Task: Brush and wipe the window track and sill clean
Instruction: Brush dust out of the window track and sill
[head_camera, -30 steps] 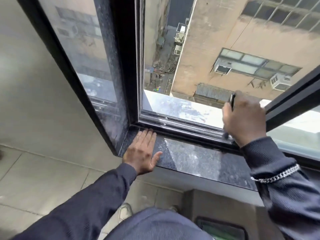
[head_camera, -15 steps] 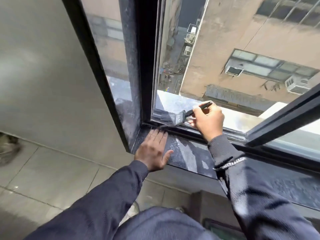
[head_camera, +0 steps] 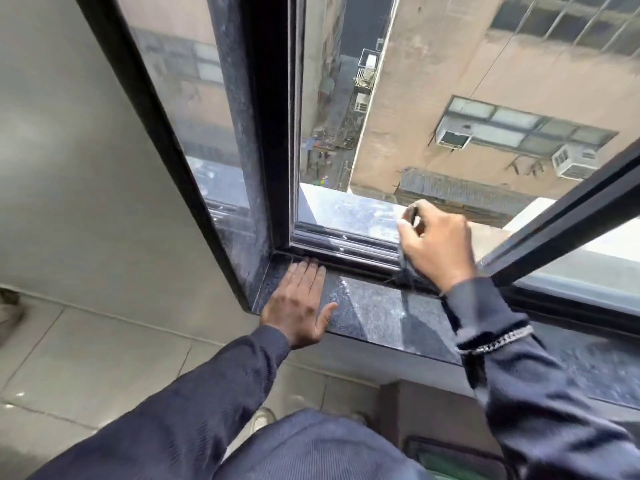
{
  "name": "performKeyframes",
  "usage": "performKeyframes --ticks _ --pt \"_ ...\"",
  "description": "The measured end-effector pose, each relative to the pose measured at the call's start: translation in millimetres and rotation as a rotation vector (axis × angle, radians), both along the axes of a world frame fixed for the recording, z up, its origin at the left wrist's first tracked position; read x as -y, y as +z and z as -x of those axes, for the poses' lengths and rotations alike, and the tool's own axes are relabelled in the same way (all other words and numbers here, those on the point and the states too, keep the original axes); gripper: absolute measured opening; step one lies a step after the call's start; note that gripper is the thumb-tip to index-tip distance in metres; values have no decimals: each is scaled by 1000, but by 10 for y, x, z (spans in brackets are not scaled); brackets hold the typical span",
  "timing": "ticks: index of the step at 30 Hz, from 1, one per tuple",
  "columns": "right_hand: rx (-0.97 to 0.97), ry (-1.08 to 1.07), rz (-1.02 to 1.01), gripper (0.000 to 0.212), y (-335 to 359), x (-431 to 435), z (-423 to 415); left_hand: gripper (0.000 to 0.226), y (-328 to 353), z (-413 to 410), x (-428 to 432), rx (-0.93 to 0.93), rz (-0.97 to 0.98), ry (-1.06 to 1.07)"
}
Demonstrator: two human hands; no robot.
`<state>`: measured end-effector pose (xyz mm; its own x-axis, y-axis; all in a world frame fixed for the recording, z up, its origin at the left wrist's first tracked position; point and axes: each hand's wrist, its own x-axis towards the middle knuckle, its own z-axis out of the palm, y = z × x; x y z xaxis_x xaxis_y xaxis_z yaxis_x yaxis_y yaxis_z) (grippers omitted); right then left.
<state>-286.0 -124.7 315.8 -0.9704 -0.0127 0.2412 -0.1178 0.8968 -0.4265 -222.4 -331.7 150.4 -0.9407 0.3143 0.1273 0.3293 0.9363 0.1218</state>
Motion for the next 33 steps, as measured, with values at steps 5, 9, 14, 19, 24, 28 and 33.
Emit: performKeyframes --ticks 5,9,14,19,24,28,33 --pt "77 -32 972 7 -121 780 -1 69 19 -7 7 -7 -1 6" --pt "85 -295 832 4 -358 583 118 71 41 -12 7 1 -20 9" --pt "46 -374 297 18 -288 -347 123 69 25 -12 7 -32 -54 7" --pt "-155 -267 -301 21 138 -763 22 69 22 -8 5 -42 -56 1" --pt "-39 14 -231 11 43 -82 -52 70 -7 -5 11 -52 -52 -4" --pt "-61 81 345 14 -126 587 -151 69 22 -8 22 -52 -92 -5" --pt "-72 -138 958 8 -139 390 -271 65 46 -13 54 5 -224 -8"
